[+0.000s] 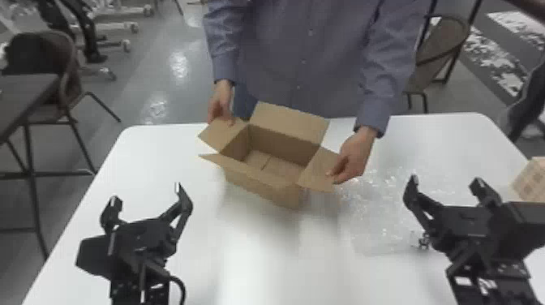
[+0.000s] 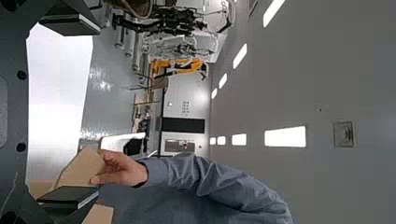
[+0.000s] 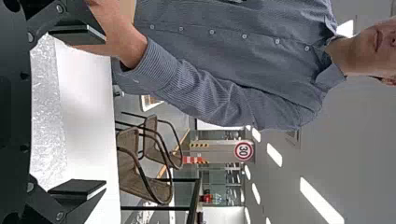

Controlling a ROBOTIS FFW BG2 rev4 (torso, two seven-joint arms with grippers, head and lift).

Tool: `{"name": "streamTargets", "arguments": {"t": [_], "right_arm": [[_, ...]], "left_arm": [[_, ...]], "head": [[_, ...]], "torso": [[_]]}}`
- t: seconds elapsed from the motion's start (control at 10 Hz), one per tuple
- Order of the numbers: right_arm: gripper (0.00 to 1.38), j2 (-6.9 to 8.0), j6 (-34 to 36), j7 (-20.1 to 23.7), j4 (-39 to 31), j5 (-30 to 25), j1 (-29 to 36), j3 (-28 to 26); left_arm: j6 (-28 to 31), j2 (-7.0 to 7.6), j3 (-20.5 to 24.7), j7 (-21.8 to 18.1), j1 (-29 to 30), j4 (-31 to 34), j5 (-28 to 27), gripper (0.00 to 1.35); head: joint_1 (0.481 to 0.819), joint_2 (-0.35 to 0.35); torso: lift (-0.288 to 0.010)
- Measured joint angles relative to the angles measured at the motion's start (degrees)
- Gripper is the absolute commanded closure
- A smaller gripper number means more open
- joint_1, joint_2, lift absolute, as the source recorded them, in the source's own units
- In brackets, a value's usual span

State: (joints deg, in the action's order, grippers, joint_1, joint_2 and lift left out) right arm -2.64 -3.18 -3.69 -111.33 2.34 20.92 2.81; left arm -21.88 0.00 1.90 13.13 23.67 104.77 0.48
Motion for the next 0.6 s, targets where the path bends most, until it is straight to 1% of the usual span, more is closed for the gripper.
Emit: {"name": "streamTargets", "arguments": {"t": [0.6], "right_arm": [[0.2, -0.08, 0.3, 0.0, 0.0, 0.0, 0.0, 0.0]], "left_arm": [[0.2, 0.0, -0.3, 0.1, -0.3, -0.1, 0.0, 0.1]], "head": [[0.695, 0.086]], "torso": [[-0.102]]}}
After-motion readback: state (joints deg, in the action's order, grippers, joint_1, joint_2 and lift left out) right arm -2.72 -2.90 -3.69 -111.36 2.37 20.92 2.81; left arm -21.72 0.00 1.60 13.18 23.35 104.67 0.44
